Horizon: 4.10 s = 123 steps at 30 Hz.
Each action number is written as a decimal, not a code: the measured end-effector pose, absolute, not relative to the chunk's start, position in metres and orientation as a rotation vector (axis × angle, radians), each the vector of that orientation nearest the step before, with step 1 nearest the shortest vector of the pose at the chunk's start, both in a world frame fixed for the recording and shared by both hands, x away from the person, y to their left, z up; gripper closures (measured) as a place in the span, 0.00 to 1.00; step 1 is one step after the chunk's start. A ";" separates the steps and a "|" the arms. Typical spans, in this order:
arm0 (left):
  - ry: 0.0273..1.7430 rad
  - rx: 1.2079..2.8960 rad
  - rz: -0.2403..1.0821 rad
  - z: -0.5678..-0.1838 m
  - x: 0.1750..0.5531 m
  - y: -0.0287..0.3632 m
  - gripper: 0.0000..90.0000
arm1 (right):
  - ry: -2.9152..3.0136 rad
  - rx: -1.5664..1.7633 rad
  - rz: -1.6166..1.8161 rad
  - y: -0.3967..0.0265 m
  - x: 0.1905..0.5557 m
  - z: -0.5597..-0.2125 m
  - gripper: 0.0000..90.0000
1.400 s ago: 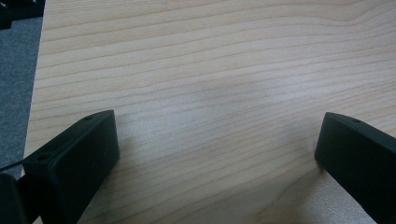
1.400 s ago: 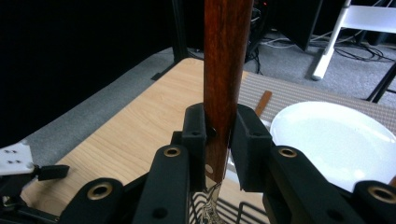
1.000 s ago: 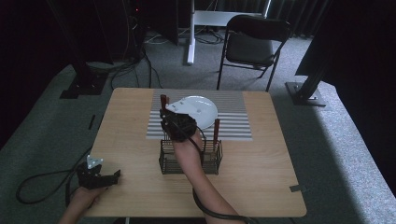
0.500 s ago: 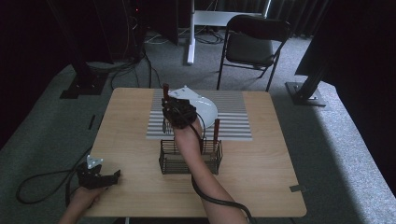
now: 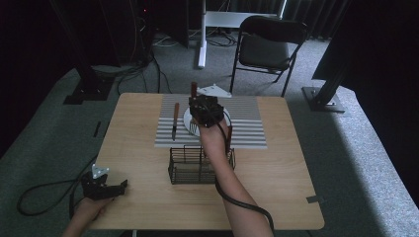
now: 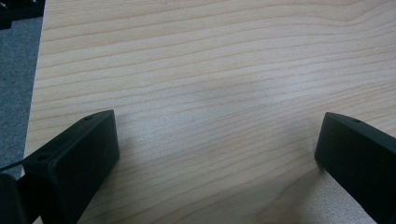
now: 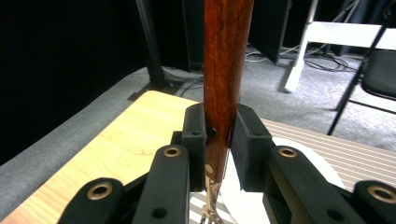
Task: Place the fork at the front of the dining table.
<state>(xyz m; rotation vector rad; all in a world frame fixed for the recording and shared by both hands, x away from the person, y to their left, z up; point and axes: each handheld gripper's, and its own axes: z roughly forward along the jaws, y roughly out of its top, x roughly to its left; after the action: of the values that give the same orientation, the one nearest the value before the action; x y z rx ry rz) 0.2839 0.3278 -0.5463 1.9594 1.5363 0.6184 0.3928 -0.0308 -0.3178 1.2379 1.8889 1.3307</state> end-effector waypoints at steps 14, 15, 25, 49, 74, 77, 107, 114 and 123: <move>1.536 1.957 0.622 -0.546 0.284 0.328 0.00 | 1.841 1.304 1.221 -0.082 0.405 -0.324 0.85; 1.536 1.957 0.621 -0.546 0.284 0.328 0.00 | 1.834 1.312 1.216 -0.085 0.406 -0.325 0.85; 1.536 1.957 0.622 -0.547 0.284 0.328 0.00 | 1.785 1.400 1.153 -0.124 0.414 -0.338 0.85; 1.536 1.957 0.620 -0.546 0.284 0.328 0.00 | 1.778 1.501 1.051 -0.177 0.437 -0.378 0.85; 1.547 1.950 0.625 -0.546 0.283 0.327 0.00 | 1.903 1.523 1.019 -0.176 0.488 -0.415 0.85; 1.545 1.950 0.625 -0.547 0.284 0.327 0.00 | 1.911 1.538 1.012 -0.175 0.492 -0.422 0.85; 1.546 1.951 0.625 -0.546 0.284 0.327 0.00 | 1.884 1.730 0.978 -0.173 0.551 -0.463 0.85; 1.546 1.951 0.624 -0.546 0.284 0.327 0.00 | 1.878 1.870 0.950 -0.174 0.576 -0.485 0.85; 1.546 1.951 0.624 -0.547 0.283 0.327 0.00 | 1.870 2.019 0.977 -0.179 0.595 -0.512 0.87</move>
<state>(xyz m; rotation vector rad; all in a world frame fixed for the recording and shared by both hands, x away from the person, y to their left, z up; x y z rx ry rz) 0.2835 0.3269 -0.5465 1.9505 1.5458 0.6244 0.5949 -0.1792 -0.5120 2.0192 1.8697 0.9769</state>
